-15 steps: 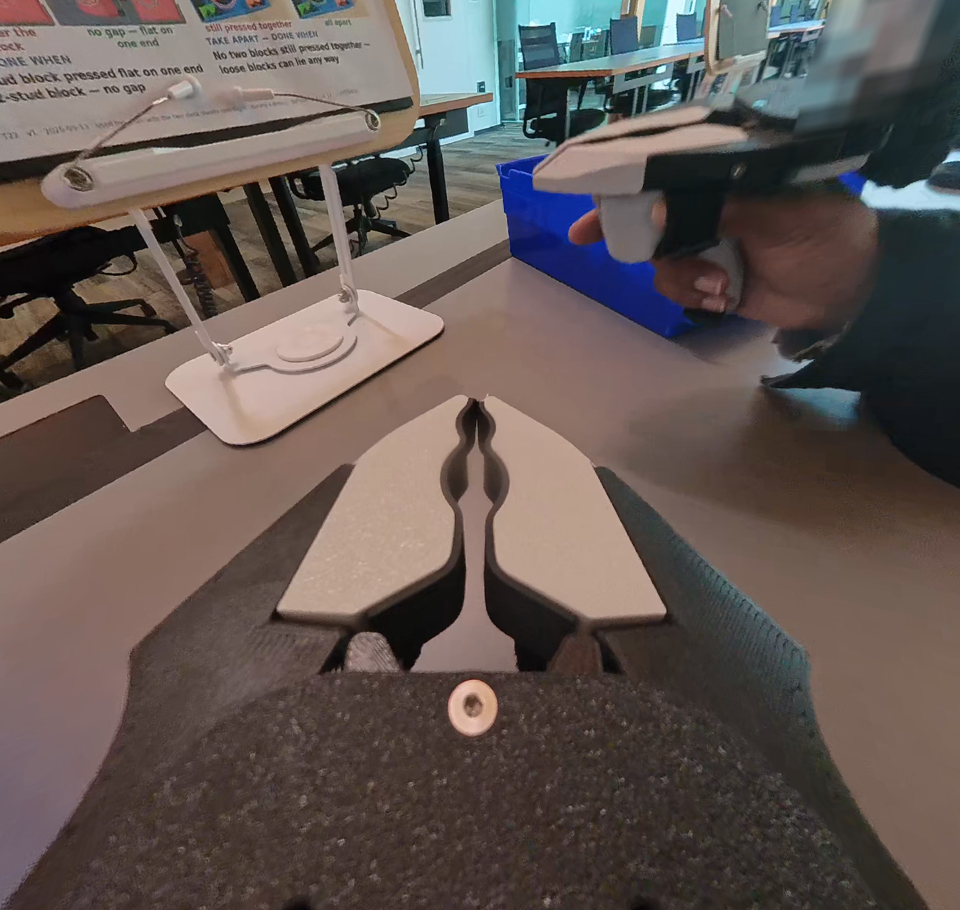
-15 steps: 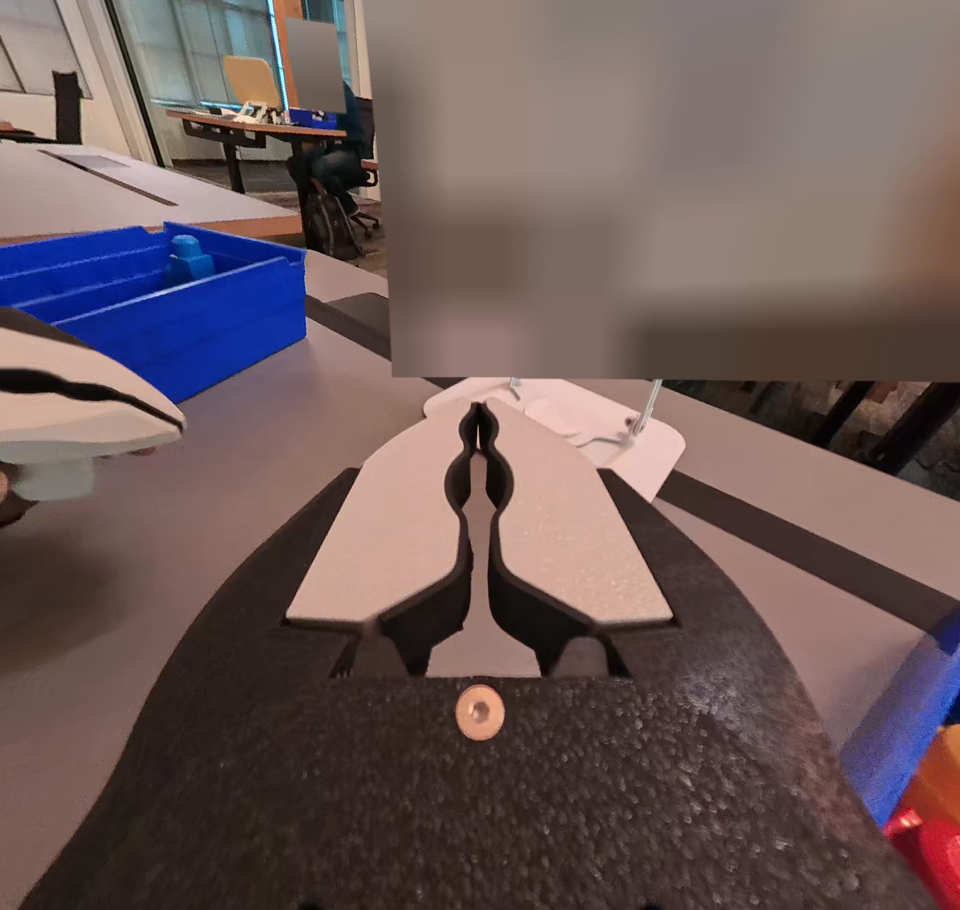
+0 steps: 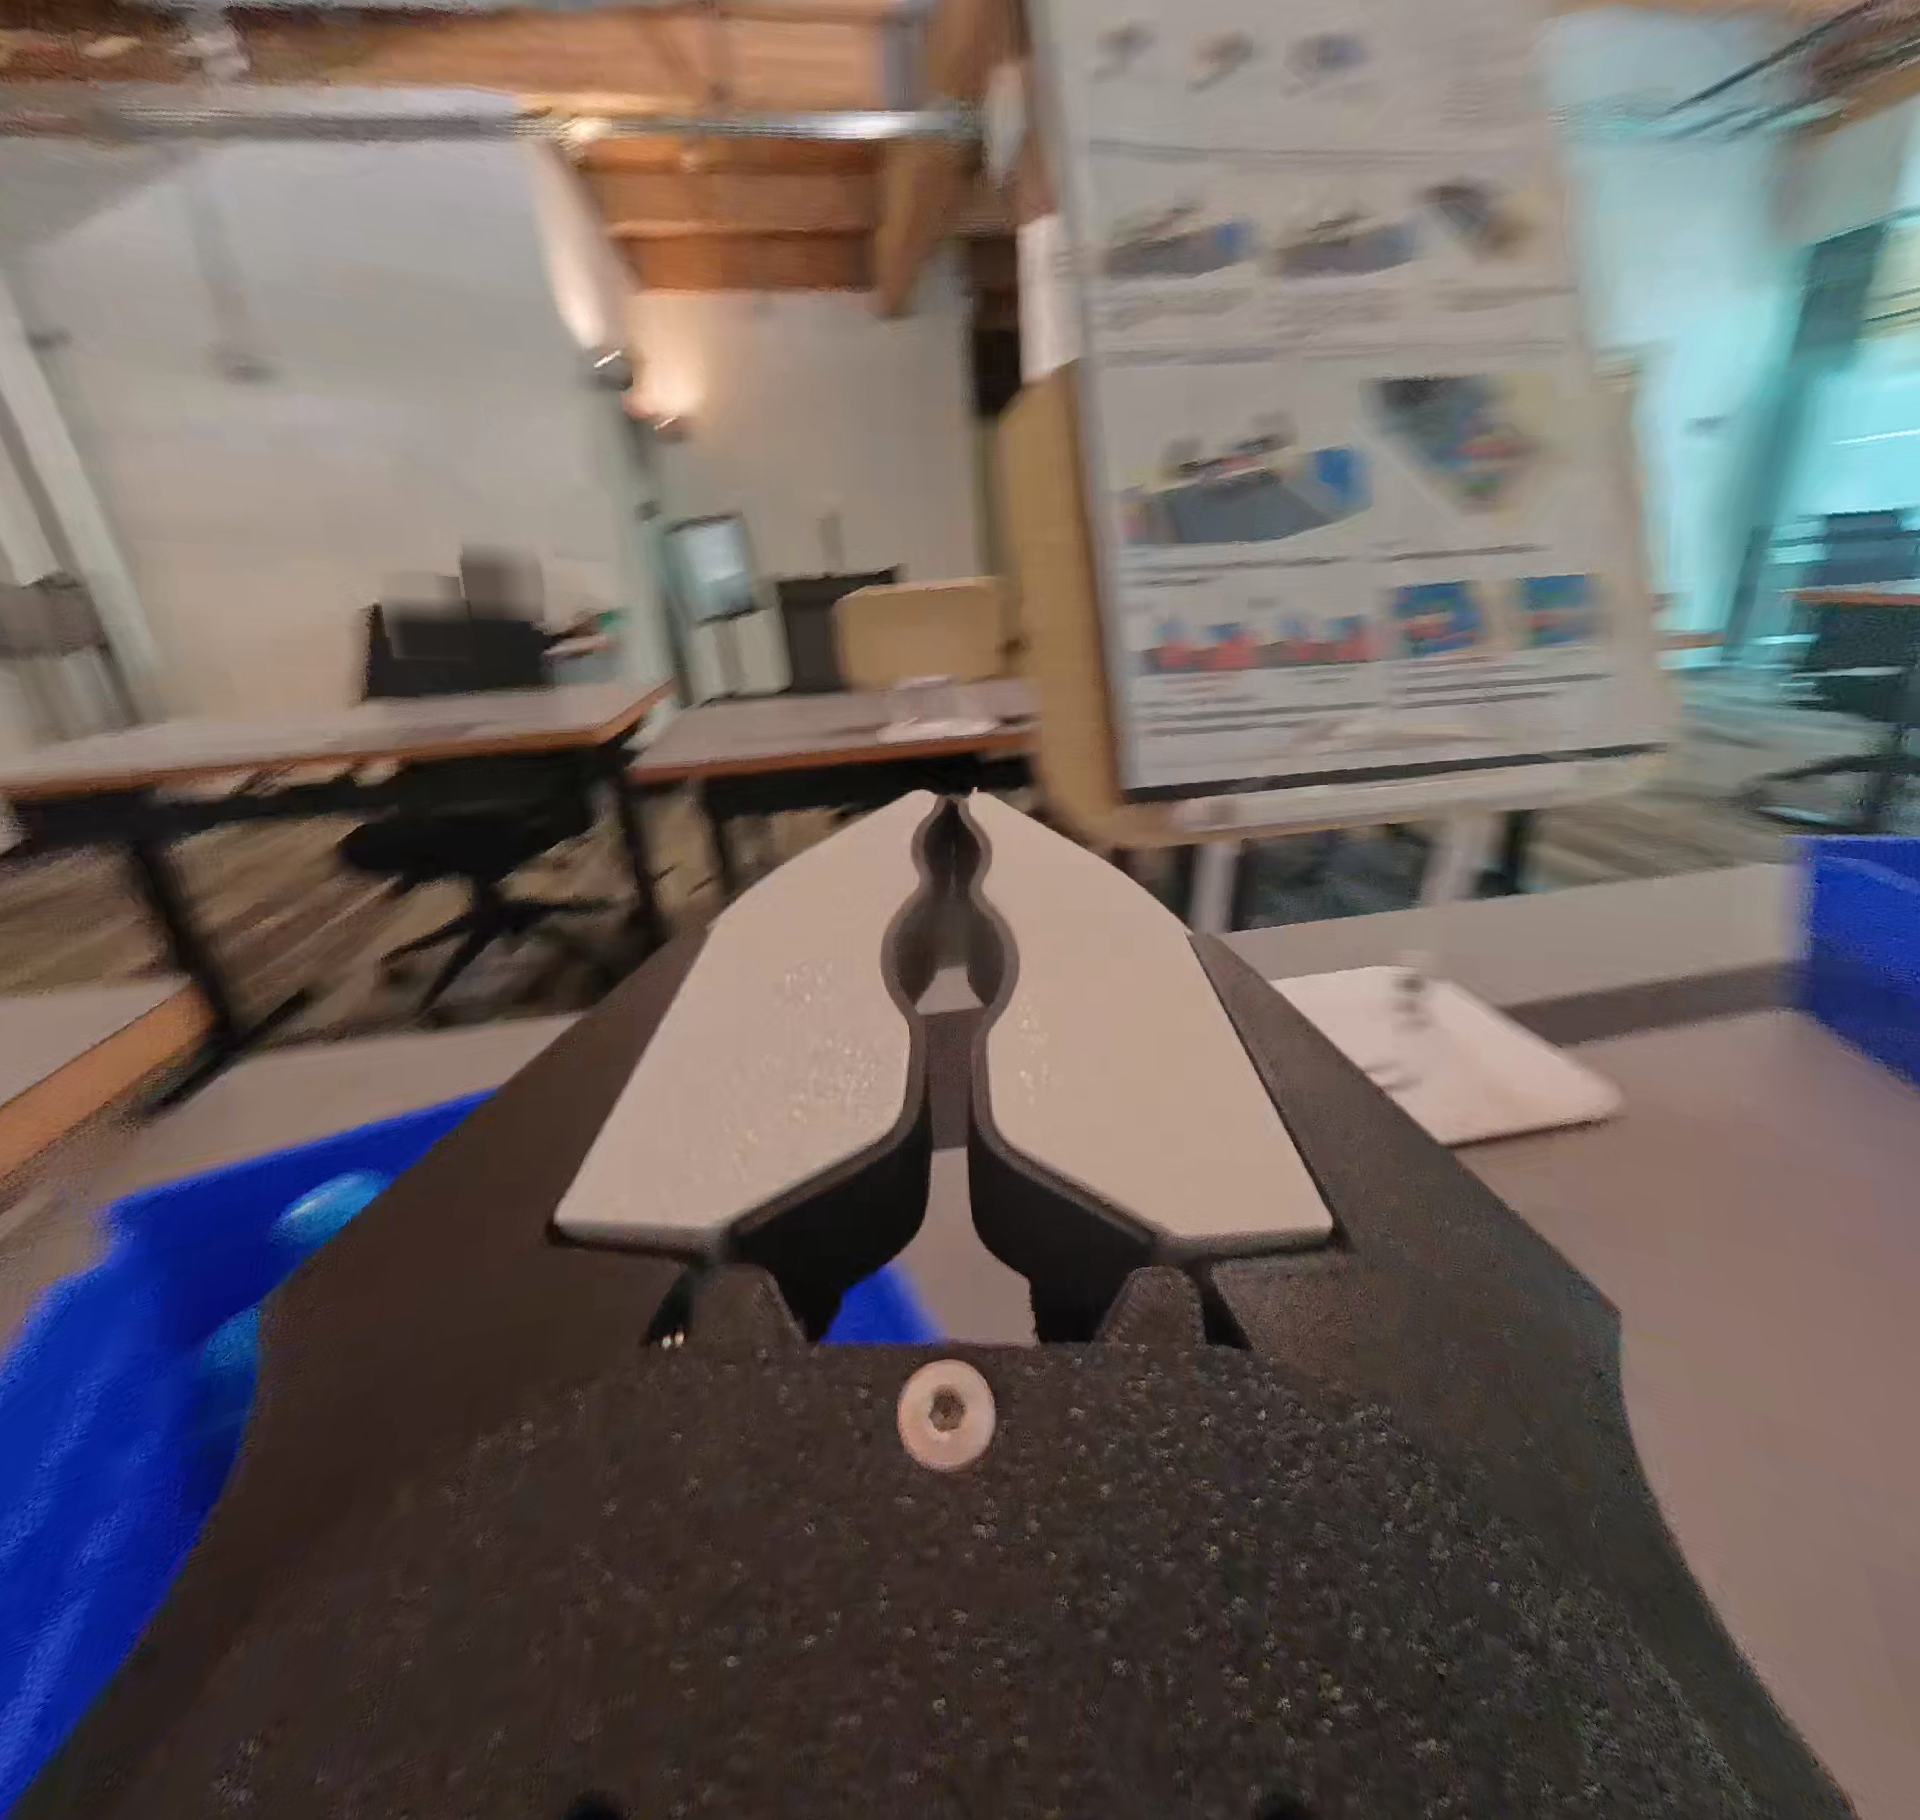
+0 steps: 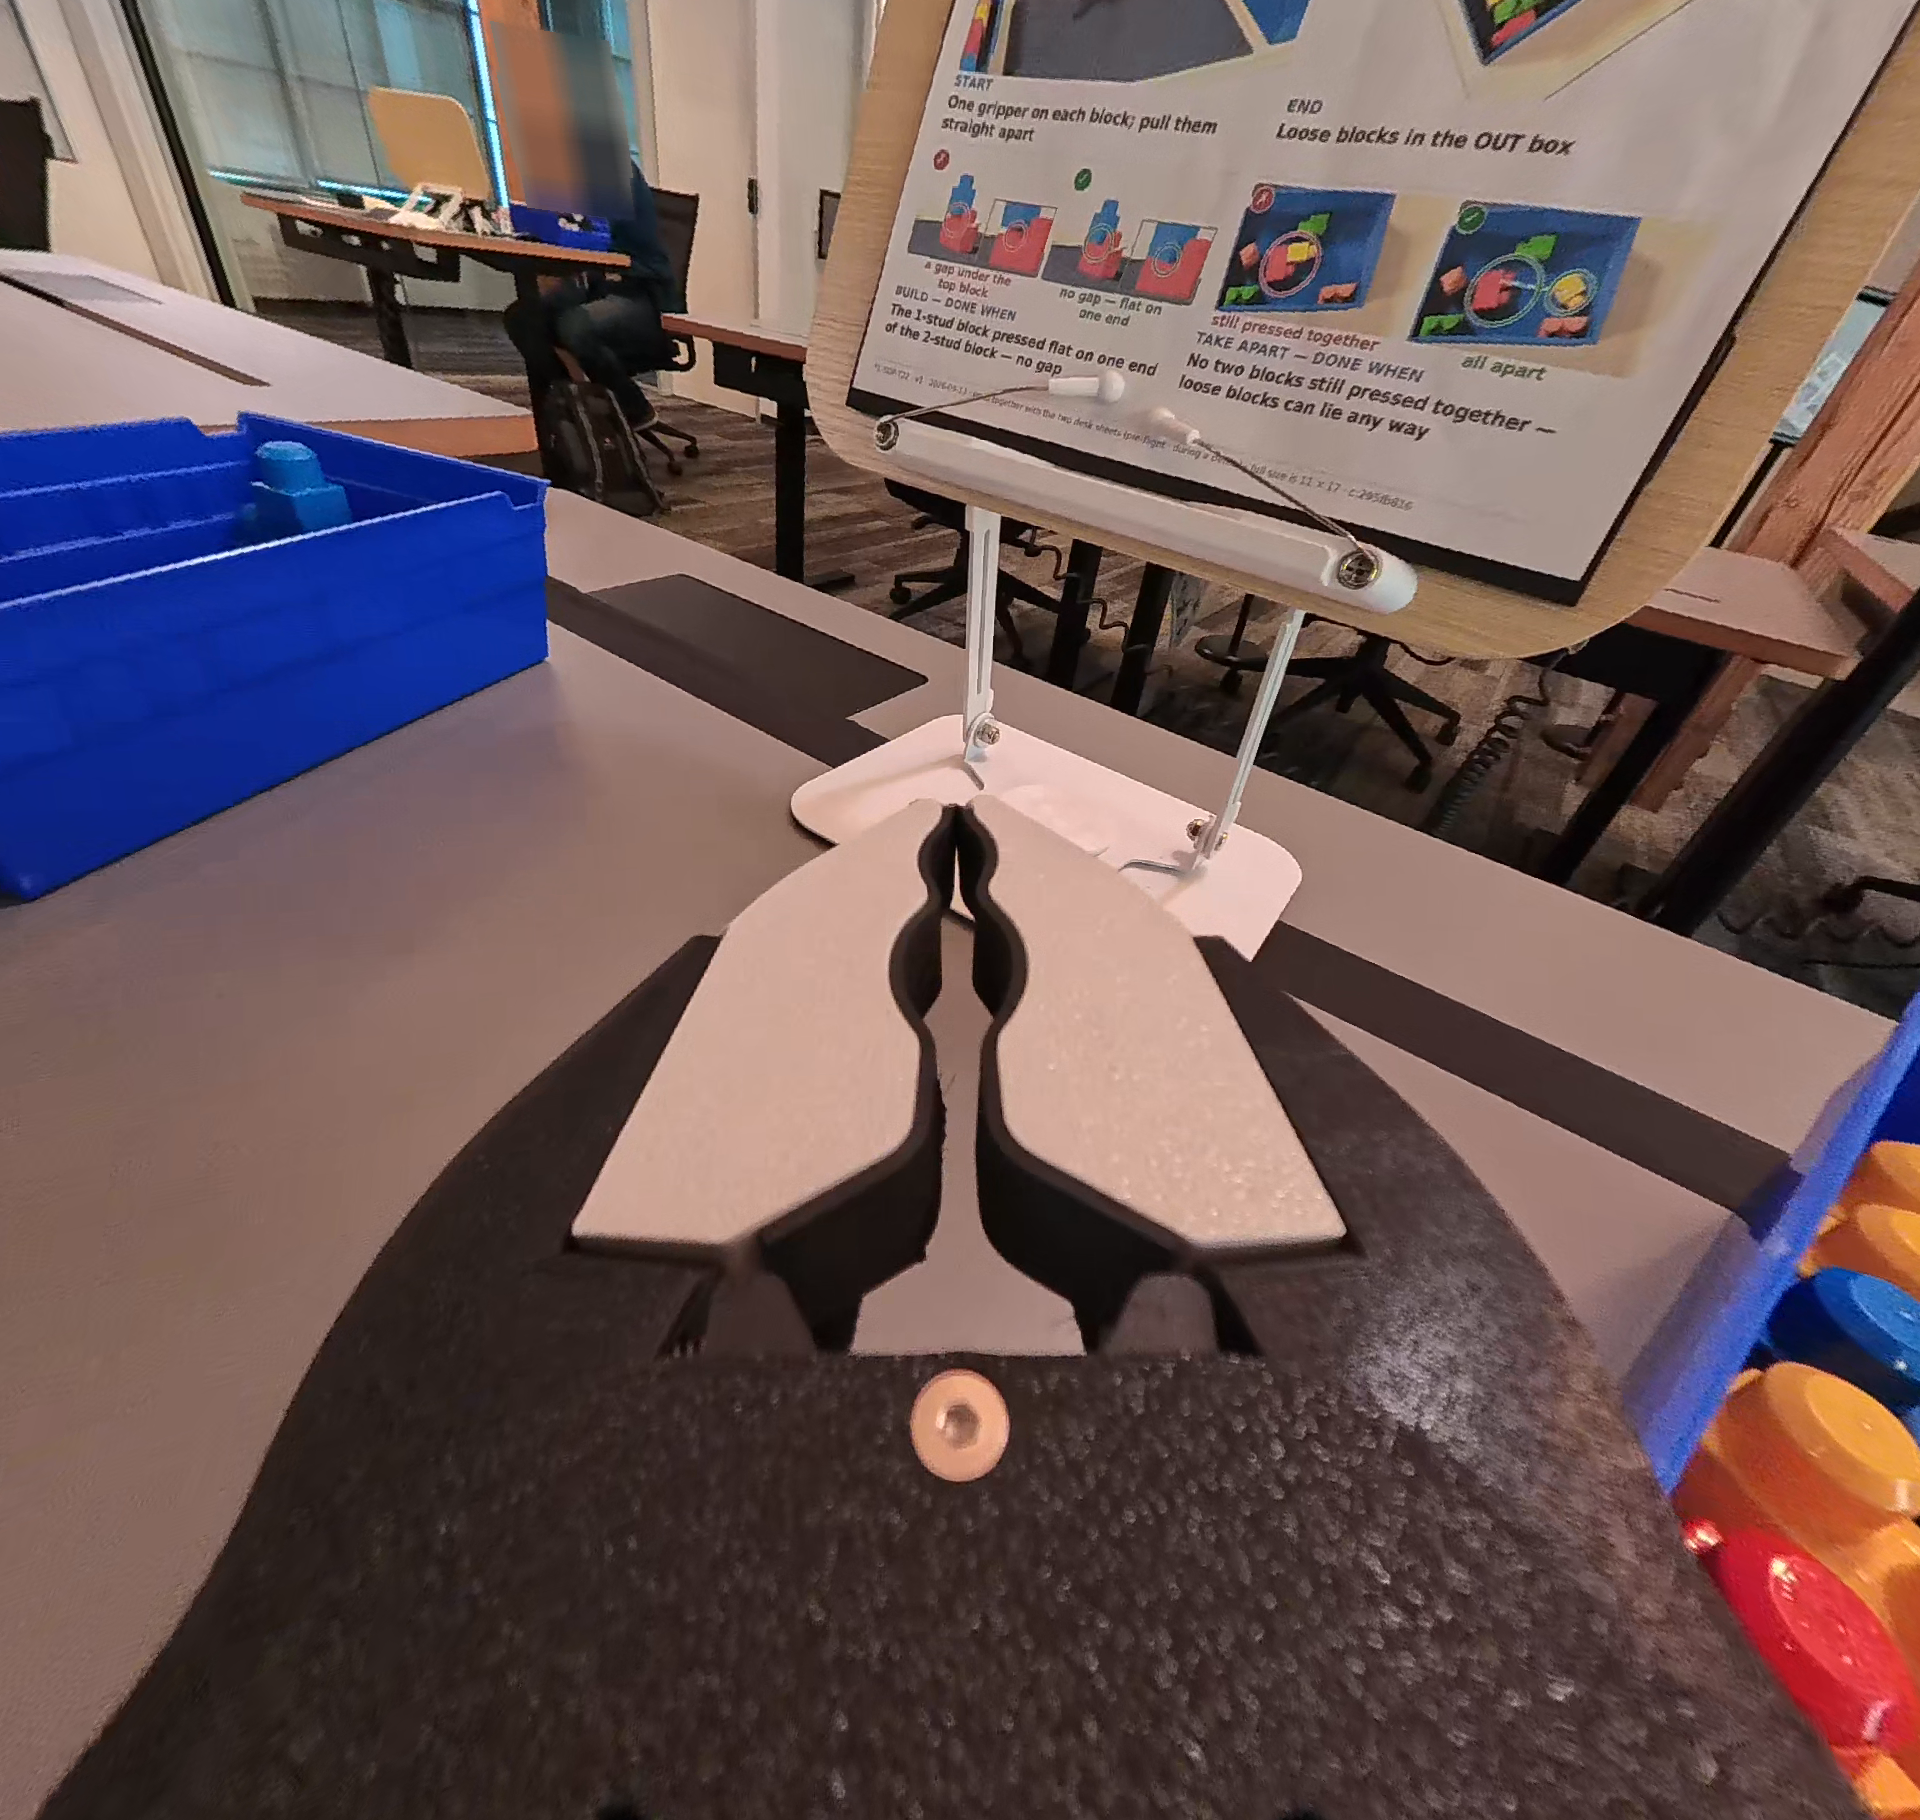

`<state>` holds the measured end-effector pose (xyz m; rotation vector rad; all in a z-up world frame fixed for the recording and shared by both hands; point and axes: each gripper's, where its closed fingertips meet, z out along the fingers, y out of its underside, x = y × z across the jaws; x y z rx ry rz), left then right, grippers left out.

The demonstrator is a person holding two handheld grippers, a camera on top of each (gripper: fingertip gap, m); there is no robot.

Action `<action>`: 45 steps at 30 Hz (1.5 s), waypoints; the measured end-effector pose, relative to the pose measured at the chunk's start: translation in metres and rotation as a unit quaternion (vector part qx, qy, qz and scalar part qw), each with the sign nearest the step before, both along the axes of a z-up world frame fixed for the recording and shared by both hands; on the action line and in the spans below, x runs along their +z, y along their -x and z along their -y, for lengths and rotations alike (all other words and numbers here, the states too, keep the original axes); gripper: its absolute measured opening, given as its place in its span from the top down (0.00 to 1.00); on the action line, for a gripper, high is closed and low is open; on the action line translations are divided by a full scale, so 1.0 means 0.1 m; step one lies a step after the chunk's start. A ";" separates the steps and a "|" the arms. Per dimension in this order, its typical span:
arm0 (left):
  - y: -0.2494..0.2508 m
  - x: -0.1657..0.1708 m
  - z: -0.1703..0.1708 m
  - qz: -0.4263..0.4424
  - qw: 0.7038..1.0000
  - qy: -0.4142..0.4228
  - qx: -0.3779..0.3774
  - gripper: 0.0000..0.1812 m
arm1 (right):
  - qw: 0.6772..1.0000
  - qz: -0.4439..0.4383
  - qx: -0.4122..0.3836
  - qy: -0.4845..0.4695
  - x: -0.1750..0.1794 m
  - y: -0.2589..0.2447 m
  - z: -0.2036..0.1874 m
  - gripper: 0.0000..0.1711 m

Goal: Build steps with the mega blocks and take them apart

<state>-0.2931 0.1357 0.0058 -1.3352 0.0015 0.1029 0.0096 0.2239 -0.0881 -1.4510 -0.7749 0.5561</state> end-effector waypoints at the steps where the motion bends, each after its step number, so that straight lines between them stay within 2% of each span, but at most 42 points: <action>1: 0.28 -0.05 -0.04 0.016 0.999 0.018 0.041 0.97 | 1.000 0.001 -0.001 -0.002 0.00 0.00 0.00 1.00; 4: 0.94 -0.26 -0.17 0.050 0.989 0.064 0.127 0.85 | 1.000 0.006 0.005 -0.006 -0.01 0.01 0.02 1.00; 8: 1.52 -0.71 -0.32 0.090 0.966 0.147 0.195 0.71 | 1.000 0.000 0.018 -0.008 0.01 0.02 0.06 1.00; 12: 1.86 -1.15 -0.43 0.127 0.936 0.237 0.228 0.66 | 1.000 0.001 0.030 -0.001 -0.04 0.05 0.08 1.00; 16: 2.05 -1.44 -0.47 0.135 0.909 0.301 0.254 0.65 | 0.999 0.006 0.043 -0.002 -0.07 0.09 0.12 1.00; 20: 2.14 -1.57 -0.50 0.148 0.890 0.343 0.262 0.65 | 0.998 0.015 0.054 -0.004 -0.11 0.12 0.15 1.00; 27: 2.24 -1.56 -0.57 0.133 0.873 0.382 0.274 0.64 | 0.997 0.023 0.068 -0.003 -0.15 0.15 0.18 1.00; 37: 2.41 -1.74 -0.75 0.103 0.858 0.425 0.270 0.61 | 0.996 0.031 0.089 -0.006 -0.19 0.20 0.22 1.00; 39: 2.40 -1.81 -0.80 0.088 0.854 0.440 0.261 0.65 | 0.995 0.034 0.096 -0.008 -0.20 0.22 0.24 1.00; 40: 2.38 -1.87 -0.80 0.078 0.851 0.454 0.254 0.74 | 0.994 0.036 0.099 -0.009 -0.21 0.23 0.25 1.00; 41: 2.37 -1.89 -0.82 0.064 0.851 0.458 0.248 0.78 | 0.994 0.039 0.100 -0.011 -0.21 0.23 0.26 1.00; 45: 2.34 -1.80 -0.80 0.052 0.855 0.455 0.243 0.79 | 0.994 0.040 0.103 -0.014 -0.21 0.23 0.27 1.00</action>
